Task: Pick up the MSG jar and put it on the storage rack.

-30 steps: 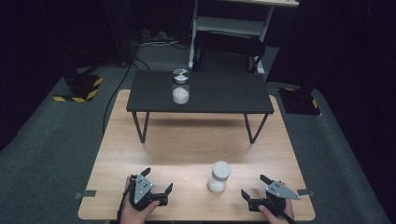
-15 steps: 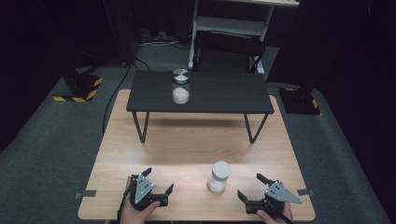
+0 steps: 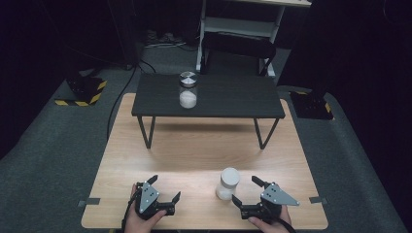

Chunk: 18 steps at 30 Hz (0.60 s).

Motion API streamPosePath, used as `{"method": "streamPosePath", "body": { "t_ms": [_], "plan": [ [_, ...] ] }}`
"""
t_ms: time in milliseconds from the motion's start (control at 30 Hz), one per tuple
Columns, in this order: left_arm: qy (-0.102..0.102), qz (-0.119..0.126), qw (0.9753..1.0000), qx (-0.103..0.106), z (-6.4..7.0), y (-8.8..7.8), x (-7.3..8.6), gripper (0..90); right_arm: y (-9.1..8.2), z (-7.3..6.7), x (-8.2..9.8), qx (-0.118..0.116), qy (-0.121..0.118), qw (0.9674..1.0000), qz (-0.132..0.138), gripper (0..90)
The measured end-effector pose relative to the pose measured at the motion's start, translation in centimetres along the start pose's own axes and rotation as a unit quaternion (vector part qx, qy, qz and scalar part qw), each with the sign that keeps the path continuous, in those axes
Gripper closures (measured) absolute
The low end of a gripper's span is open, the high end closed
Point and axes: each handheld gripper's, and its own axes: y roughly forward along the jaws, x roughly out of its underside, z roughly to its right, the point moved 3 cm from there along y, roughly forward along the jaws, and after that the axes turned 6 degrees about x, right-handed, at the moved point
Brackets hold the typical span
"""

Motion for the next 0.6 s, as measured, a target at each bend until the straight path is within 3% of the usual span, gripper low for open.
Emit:
{"method": "streamPosePath", "body": {
  "t_ms": [333,600],
  "plan": [
    [-0.007,-0.001,1.0,0.005,-0.4,0.0,0.0,0.6,2.5,-0.7,-0.9,-0.002,-0.002,0.9999,0.011,15.3],
    [-0.017,0.004,0.9998,0.006,-0.7,-0.1,0.1,0.6,3.2,-1.0,-0.5,-0.004,0.0,0.9999,0.014,27.4]
  ]
}}
